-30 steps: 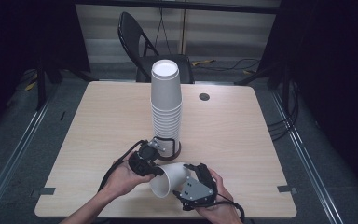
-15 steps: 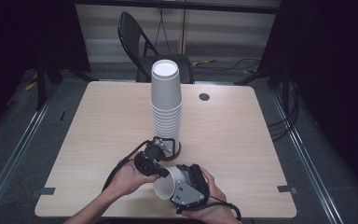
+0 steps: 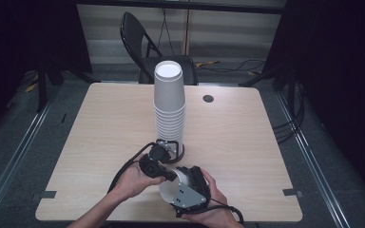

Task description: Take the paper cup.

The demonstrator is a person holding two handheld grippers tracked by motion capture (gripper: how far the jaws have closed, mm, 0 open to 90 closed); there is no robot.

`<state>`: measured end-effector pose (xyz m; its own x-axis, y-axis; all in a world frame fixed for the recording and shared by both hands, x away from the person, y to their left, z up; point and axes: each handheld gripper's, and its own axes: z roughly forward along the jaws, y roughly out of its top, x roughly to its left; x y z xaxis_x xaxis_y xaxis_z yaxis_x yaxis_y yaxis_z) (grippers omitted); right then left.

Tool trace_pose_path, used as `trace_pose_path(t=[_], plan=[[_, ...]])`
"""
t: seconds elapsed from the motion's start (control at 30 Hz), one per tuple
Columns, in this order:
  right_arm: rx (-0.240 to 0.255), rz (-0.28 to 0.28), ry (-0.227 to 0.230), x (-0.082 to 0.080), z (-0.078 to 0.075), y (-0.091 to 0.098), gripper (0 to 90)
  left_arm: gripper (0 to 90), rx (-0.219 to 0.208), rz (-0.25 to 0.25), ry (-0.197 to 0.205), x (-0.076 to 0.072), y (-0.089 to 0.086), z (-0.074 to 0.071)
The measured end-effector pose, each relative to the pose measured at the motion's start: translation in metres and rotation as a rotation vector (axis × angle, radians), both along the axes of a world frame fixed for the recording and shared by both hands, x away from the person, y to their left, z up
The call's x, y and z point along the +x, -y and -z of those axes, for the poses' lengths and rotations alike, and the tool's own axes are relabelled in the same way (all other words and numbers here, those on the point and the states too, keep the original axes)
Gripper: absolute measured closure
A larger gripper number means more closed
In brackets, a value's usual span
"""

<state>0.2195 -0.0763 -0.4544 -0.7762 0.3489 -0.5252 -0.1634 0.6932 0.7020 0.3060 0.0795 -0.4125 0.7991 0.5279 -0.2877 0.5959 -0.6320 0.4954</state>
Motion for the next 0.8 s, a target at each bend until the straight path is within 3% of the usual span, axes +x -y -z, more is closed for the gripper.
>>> trace_pose_path(t=[0.27,0.33,0.57,0.67,0.8], plan=[[0.017,0.000,-0.002,0.002,-0.003,-0.001,6.8,86.5,-0.024,-0.006,-0.017,0.002,0.001,0.002],[0.040,-0.006,-0.008,0.000,-0.004,-0.002,7.0,86.3,-0.032,-0.010,-0.029,0.002,0.003,0.005],[0.041,-0.012,-0.039,0.003,-0.007,0.000,8.0,85.7,-0.050,-0.020,-0.019,0.003,0.003,0.008],[0.062,-0.009,-0.055,0.005,-0.008,0.002,8.7,85.4,-0.074,-0.035,-0.005,0.002,0.001,0.008],[0.127,0.000,-0.084,0.010,-0.011,0.006,9.1,82.0,-0.121,-0.062,0.015,0.001,-0.004,0.011]])
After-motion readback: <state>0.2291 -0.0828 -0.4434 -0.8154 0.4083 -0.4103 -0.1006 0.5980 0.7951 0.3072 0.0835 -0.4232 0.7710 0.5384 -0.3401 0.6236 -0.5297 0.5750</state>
